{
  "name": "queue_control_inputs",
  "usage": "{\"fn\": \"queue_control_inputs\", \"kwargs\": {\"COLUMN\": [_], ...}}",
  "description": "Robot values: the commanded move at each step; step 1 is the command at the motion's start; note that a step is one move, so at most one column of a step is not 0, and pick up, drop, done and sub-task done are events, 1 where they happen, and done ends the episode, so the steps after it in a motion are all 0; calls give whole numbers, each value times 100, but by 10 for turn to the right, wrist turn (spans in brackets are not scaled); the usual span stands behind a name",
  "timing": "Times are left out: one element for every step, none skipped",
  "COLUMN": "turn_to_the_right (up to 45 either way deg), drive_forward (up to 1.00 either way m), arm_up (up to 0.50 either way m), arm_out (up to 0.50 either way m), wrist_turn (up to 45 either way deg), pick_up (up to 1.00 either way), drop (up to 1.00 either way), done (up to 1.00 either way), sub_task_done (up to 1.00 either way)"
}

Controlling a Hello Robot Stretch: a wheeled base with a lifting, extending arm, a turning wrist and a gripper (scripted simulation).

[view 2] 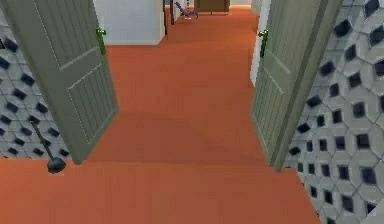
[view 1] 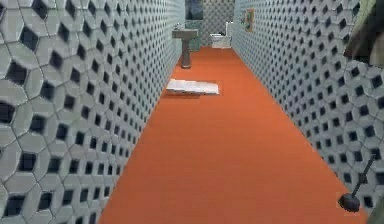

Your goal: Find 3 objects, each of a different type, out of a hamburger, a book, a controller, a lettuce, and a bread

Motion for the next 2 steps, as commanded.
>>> {"fn": "queue_control_inputs", "kwargs": {"turn_to_the_right": [0,30], "drive_forward": [100,0], "arm_up": [0,0], "arm_out": [0,0], "wrist_turn": [0,0], "pick_up": [0,0], "drop": [0,0], "done": [0,0], "sub_task_done": [0,0]}}
